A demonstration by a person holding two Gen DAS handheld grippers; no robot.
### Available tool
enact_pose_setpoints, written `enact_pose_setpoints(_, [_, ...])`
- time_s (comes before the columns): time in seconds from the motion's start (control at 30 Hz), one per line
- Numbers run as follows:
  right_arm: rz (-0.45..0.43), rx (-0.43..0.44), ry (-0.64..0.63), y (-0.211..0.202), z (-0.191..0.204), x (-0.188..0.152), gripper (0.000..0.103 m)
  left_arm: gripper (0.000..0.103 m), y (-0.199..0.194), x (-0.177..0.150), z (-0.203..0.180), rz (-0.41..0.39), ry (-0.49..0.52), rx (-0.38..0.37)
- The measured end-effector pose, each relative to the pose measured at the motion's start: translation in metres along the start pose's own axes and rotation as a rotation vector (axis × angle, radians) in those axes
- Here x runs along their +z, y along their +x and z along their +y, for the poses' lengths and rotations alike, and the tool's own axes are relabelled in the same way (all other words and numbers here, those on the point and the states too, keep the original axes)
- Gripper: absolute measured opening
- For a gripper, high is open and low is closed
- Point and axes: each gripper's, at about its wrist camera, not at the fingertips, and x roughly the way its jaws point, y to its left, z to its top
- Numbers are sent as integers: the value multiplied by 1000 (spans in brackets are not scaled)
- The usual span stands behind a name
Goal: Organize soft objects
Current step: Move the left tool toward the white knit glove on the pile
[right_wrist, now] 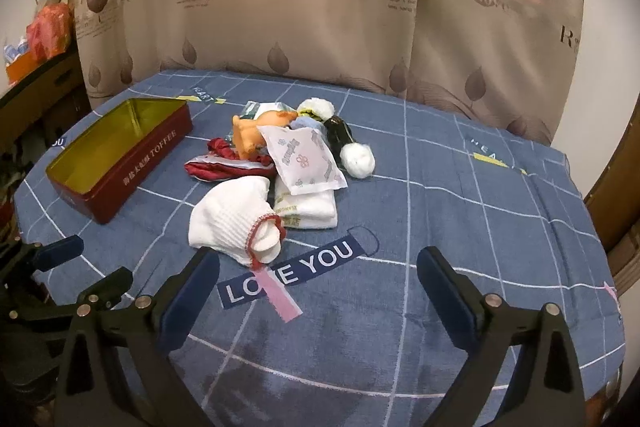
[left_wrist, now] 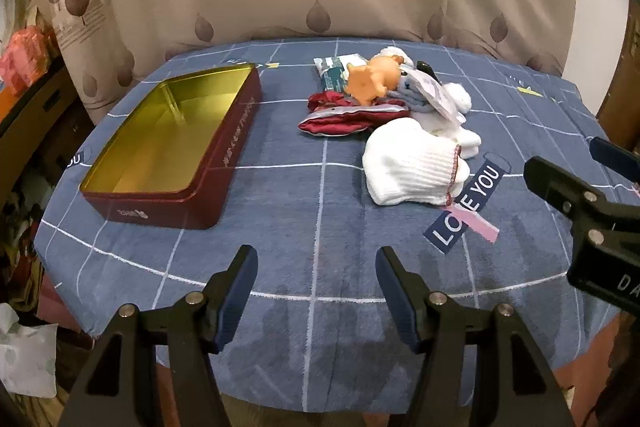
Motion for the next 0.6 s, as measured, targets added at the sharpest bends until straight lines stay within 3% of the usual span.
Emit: enact_pose_setpoints(0.6, [0, 29, 73, 0, -17, 0, 95, 63, 12, 5, -13, 23, 41, 3])
